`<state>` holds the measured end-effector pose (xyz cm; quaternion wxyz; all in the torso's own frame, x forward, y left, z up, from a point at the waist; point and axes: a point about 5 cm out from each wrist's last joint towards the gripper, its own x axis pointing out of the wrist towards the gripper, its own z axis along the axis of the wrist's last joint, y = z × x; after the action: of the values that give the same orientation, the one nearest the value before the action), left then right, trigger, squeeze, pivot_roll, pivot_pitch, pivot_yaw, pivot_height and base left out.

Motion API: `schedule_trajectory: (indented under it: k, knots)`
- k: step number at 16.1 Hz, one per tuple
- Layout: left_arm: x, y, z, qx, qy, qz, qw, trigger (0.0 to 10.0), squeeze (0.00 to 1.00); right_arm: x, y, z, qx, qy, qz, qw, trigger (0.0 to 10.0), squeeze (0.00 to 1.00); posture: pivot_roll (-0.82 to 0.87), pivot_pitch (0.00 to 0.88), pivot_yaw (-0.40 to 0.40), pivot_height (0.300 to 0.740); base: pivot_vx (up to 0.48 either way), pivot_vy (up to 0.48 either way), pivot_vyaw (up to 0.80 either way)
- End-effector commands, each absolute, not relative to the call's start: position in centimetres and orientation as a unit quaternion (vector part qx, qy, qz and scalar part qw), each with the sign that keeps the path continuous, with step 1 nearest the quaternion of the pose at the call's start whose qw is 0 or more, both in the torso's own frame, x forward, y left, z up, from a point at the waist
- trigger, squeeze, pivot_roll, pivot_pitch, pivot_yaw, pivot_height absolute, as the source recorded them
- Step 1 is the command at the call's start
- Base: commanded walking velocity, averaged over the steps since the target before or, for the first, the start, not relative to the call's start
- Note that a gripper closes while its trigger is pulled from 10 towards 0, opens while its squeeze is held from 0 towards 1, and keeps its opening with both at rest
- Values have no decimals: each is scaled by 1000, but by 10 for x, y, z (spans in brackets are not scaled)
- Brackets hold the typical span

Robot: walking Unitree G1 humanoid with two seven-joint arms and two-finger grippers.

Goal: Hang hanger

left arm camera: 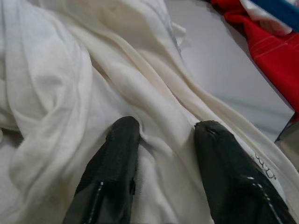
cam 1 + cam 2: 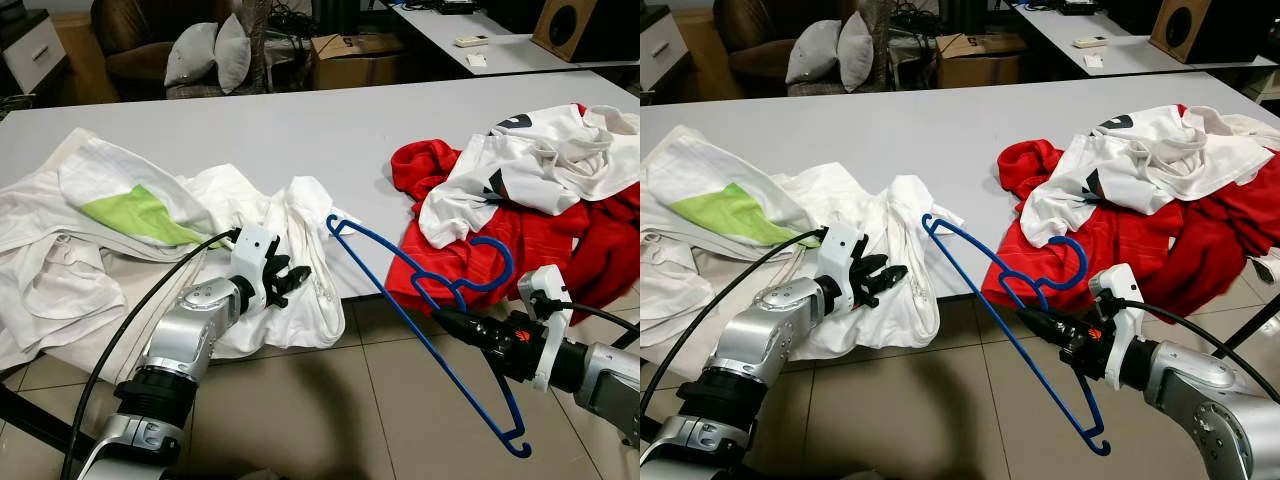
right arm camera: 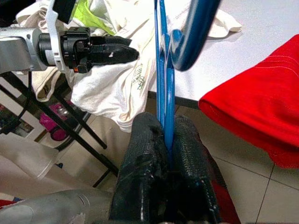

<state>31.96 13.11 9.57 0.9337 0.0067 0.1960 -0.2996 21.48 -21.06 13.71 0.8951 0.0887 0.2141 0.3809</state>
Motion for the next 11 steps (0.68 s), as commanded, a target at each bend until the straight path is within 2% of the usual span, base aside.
schedule_trajectory:
  k: [1, 5, 8, 11]
  knots:
    - [323, 132, 102, 15, 180, -296, 938, 0, 0, 216, -209, 143, 76, 208, 393, 892, 10000, 0, -134, 0, 51, 740, 0, 0, 0]
    - [324, 131, 105, 27, 167, -312, 935, 0, 0, 214, -207, 144, 75, 210, 407, 886, 10000, 0, -137, 0, 53, 740, 0, 0, 0]
    - [322, 129, 121, 25, 115, -364, 924, 0, 0, 215, -207, 139, 75, 224, 411, 881, 10000, 0, -137, 0, 50, 740, 0, 0, 0]
    - [323, 134, 127, 32, 109, -379, 918, 0, 0, 218, -203, 134, 75, 237, 416, 875, 10000, 0, -131, 0, 44, 740, 0, 0, 0]
